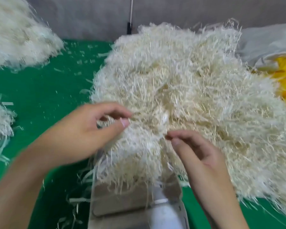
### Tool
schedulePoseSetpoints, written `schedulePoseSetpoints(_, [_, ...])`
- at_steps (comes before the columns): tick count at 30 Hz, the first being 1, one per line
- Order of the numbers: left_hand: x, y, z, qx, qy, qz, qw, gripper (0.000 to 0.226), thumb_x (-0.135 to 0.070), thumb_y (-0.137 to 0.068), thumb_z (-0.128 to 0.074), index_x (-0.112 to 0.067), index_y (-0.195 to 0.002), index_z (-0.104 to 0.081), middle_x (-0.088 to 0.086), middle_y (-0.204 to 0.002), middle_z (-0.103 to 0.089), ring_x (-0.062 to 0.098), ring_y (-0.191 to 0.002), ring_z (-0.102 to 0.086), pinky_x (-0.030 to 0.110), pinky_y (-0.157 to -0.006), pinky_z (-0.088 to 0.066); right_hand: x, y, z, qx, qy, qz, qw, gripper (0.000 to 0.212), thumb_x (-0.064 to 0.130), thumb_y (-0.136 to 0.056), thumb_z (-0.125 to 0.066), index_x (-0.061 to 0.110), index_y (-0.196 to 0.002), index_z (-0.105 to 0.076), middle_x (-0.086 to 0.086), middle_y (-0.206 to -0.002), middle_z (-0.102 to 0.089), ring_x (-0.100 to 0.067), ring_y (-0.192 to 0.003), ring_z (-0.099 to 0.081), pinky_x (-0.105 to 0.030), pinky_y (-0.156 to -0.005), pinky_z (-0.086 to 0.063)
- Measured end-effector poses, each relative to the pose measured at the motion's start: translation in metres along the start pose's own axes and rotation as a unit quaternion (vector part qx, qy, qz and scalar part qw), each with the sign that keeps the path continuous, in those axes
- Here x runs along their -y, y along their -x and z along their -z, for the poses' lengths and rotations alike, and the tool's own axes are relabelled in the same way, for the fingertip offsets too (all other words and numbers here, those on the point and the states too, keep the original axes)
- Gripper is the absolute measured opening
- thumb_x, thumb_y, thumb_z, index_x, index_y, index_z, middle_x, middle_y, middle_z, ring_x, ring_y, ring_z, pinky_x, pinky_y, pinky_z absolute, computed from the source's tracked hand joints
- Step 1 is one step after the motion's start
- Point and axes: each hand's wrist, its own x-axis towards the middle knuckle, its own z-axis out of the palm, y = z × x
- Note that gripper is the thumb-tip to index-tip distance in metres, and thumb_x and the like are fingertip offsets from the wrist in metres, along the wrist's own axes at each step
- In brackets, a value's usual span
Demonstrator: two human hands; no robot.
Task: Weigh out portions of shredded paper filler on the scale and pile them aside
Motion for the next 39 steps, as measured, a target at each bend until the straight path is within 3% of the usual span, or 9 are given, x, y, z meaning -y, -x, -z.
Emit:
schedulePoseSetpoints(9, [0.003, -0.013, -0.006, -0.027, -0.071, 0.013, 0.997, 0.055, -0.090, -0.065, -0.027, -0.059, -0.099, -0.056, -0.055, -0.124, -0.031, -0.024, -0.120, -0.035, 0.008, -0.097, -0.029, 0.005, -0.032, -0.007, 0.033, 0.172, 0.042, 0.984, 0.078, 0.015, -0.086, -0.074, 0.086, -0.088, -0.040, 0.059, -0.099, -0.046, 0.029, -0.108, -0.041, 0.001, -0.081, -0.036])
schedulePoseSetpoints(13, [-0.011, -0.033, -0.012, -0.093, -0.081, 0.020, 0.992, 0.027, -0.070, -0.080, -0.043, -0.063, -0.106, -0.046, -0.058, -0.125, -0.022, -0.030, -0.121, -0.023, 0.016, -0.105, -0.024, 0.023, -0.052, 0.012, -0.035, 0.309, 0.249, 0.917, 0.015, 0.042, -0.084, -0.062, 0.054, -0.092, -0.067, 0.044, -0.097, -0.060, 0.018, -0.115, -0.043, -0.006, -0.083, -0.042])
schedulePoseSetpoints(16, [-0.037, -0.070, -0.009, -0.056, -0.085, 0.020, 0.995, 0.053, -0.079, -0.071, -0.040, -0.070, -0.121, -0.026, -0.056, -0.126, -0.022, -0.027, -0.120, -0.025, 0.021, -0.112, -0.023, 0.040, -0.076, 0.028, -0.043, 0.265, 0.196, 0.943, 0.036, 0.062, -0.084, -0.045, 0.054, -0.118, -0.051, 0.039, -0.128, -0.046, 0.015, -0.124, -0.039, -0.009, -0.095, -0.035])
schedulePoseSetpoints(20, [-0.057, -0.124, -0.014, 0.034, -0.184, 0.004, 0.982, 0.104, -0.073, -0.070, -0.063, -0.052, -0.148, 0.002, -0.026, -0.155, -0.010, 0.006, -0.146, -0.012, 0.034, -0.116, -0.009, 0.041, -0.128, 0.036, 0.038, 0.511, 0.081, 0.855, 0.094, 0.057, -0.082, -0.060, 0.037, -0.154, -0.002, 0.011, -0.155, -0.022, -0.016, -0.146, -0.013, -0.040, -0.118, -0.016])
schedulePoseSetpoints(25, [-0.051, -0.156, -0.029, 0.127, -0.254, 0.030, 0.959, 0.125, -0.065, -0.071, -0.071, -0.043, -0.146, 0.026, -0.009, -0.162, 0.010, 0.021, -0.149, 0.012, 0.042, -0.115, 0.007, 0.027, -0.167, 0.029, -0.034, 0.484, 0.196, 0.852, 0.017, 0.018, -0.087, -0.065, 0.025, -0.074, -0.057, 0.006, -0.067, -0.061, -0.007, -0.071, -0.053, -0.019, -0.074, -0.039])
schedulePoseSetpoints(29, [-0.057, -0.173, -0.024, 0.021, -0.076, -0.020, 0.997, 0.086, -0.053, -0.091, -0.055, -0.041, -0.153, 0.003, -0.012, -0.161, -0.011, 0.002, -0.141, -0.019, 0.031, -0.116, -0.020, 0.043, -0.189, 0.031, -0.032, 0.229, 0.199, 0.952, 0.027, 0.018, -0.089, -0.064, 0.029, -0.066, -0.055, 0.018, -0.060, -0.060, 0.003, -0.051, -0.051, -0.016, -0.047, -0.038])
schedulePoseSetpoints(31, [-0.070, -0.183, -0.012, -0.056, 0.000, -0.033, 0.998, 0.054, -0.029, -0.099, -0.049, -0.033, -0.148, -0.028, -0.009, -0.153, -0.039, -0.002, -0.125, -0.045, 0.029, -0.108, -0.037, 0.054, -0.197, 0.031, -0.015, 0.181, 0.191, 0.965, 0.011, 0.039, -0.091, -0.063, 0.033, -0.099, -0.065, 0.025, -0.084, -0.067, 0.007, -0.071, -0.059, -0.022, -0.065, -0.050])
schedulePoseSetpoints(34, [-0.091, -0.194, 0.009, -0.134, 0.118, -0.019, 0.984, 0.038, -0.014, -0.098, -0.044, -0.027, -0.132, -0.054, -0.005, -0.123, -0.067, 0.019, -0.114, -0.062, 0.044, -0.101, -0.047, 0.057, -0.205, 0.030, 0.048, 0.193, 0.160, 0.967, 0.078, 0.064, -0.083, -0.061, 0.036, -0.149, -0.030, 0.028, -0.138, -0.034, 0.004, -0.122, -0.044, -0.028, -0.102, -0.042])
schedulePoseSetpoints(39, [-0.115, -0.203, 0.031, -0.210, 0.279, -0.018, 0.937, 0.036, -0.007, -0.097, -0.038, -0.026, -0.116, -0.063, -0.003, -0.105, -0.073, 0.019, -0.101, -0.069, 0.039, -0.091, -0.056, 0.060, -0.222, 0.029, -0.025, 0.245, 0.206, 0.947, 0.067, 0.055, -0.091, -0.061, 0.027, -0.147, -0.038, 0.013, -0.130, -0.059, 0.008, -0.100, -0.055, -0.021, -0.086, -0.049])
